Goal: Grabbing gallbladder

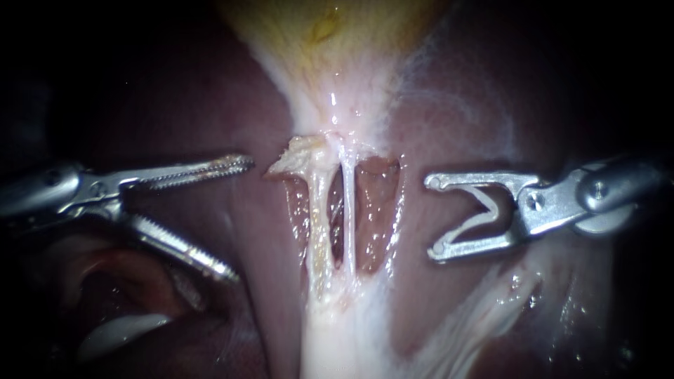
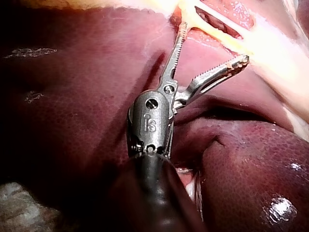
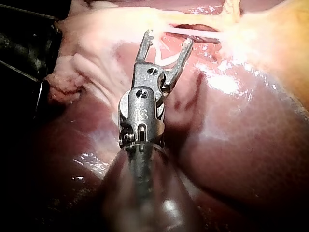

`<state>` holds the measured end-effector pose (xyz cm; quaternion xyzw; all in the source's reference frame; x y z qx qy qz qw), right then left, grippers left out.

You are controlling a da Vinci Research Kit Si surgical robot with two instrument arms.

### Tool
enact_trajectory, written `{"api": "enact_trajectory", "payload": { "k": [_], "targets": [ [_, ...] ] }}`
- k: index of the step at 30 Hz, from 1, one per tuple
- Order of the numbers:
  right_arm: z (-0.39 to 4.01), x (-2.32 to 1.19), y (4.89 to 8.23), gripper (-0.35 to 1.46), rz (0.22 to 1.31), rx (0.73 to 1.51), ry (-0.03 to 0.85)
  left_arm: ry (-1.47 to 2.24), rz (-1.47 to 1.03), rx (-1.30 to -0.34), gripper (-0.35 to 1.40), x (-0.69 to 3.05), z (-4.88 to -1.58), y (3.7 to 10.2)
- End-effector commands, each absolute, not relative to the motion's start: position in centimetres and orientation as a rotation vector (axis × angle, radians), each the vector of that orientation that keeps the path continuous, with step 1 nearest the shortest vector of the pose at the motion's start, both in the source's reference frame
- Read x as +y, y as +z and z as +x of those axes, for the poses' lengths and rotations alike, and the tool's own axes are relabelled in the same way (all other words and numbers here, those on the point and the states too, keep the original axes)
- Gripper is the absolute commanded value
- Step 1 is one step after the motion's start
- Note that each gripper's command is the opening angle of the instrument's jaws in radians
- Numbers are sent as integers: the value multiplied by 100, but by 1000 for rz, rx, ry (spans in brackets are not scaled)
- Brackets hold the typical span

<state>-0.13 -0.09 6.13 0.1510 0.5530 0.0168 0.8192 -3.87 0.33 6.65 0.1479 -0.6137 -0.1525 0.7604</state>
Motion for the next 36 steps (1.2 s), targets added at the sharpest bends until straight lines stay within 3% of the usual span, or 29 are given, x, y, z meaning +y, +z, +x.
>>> {"api": "enact_trajectory", "payload": {
  "k": [1,4,15,29,36],
  "targets": [
    [-13,-9,613,49,322,1178,36,-332,322,-1336,113,33,-387,665],
    [-13,-9,613,49,322,1178,36,-333,320,-1335,111,34,-387,666],
    [-13,-9,613,49,322,1178,36,-538,347,-1280,78,60,-397,689],
    [-14,-9,613,49,322,1178,35,-615,333,-1255,54,78,-413,731],
    [-14,-9,613,49,322,1178,35,-638,332,-1249,10,75,-409,734]
  ]
}}
